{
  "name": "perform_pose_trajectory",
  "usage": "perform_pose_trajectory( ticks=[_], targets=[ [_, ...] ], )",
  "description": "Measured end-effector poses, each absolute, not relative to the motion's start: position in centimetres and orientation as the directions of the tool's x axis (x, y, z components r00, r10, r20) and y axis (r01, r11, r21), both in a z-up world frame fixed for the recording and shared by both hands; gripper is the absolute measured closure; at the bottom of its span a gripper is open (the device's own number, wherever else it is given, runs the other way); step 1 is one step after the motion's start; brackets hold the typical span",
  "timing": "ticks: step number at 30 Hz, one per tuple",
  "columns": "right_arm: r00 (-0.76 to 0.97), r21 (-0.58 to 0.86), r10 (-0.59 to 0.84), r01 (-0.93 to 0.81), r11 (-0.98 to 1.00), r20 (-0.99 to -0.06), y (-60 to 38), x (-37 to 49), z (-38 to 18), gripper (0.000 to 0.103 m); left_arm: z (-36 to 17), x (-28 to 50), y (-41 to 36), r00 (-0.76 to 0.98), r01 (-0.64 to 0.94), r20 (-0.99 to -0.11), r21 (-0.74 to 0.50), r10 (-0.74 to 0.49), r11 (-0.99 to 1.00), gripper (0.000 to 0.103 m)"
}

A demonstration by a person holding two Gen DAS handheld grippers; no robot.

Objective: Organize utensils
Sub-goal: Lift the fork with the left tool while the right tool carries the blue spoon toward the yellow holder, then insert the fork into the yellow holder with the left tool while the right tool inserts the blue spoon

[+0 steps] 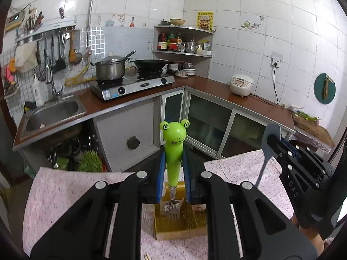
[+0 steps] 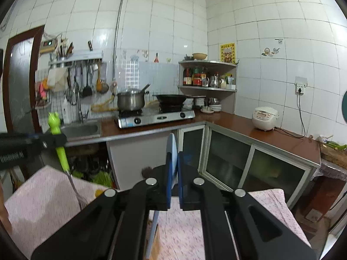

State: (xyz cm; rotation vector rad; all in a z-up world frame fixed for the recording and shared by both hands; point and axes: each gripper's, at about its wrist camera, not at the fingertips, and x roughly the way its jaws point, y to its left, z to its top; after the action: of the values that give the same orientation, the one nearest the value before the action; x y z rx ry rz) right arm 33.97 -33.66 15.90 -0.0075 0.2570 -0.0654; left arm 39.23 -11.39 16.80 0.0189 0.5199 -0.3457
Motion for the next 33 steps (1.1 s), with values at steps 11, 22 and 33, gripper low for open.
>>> perform_pose_trajectory(
  ticks=[11,22,33],
  targets=[
    [0.982,0.013,-0.003,0.005,1.000,-0.188,-32.5,36.2,11.4,0.098,10.6,42.2,-12.0,0.787,0.342,-0.529,-0.055,-0.318,0.938,0.089],
    [0.960,0.017,0.108,-0.107,0.994,-0.257,-31.6,35.4,4.3,0.098,4.7,41.5,-10.4,0.795,0.328,-0.521,-0.061,-0.310,0.943,0.089],
    [0.942,0.033,0.131,-0.127,0.991,-0.310,-31.2,34.6,1.9,0.098,1.7,41.0,-8.8,0.782,0.322,-0.529,-0.110,-0.330,0.940,0.089]
  ],
)
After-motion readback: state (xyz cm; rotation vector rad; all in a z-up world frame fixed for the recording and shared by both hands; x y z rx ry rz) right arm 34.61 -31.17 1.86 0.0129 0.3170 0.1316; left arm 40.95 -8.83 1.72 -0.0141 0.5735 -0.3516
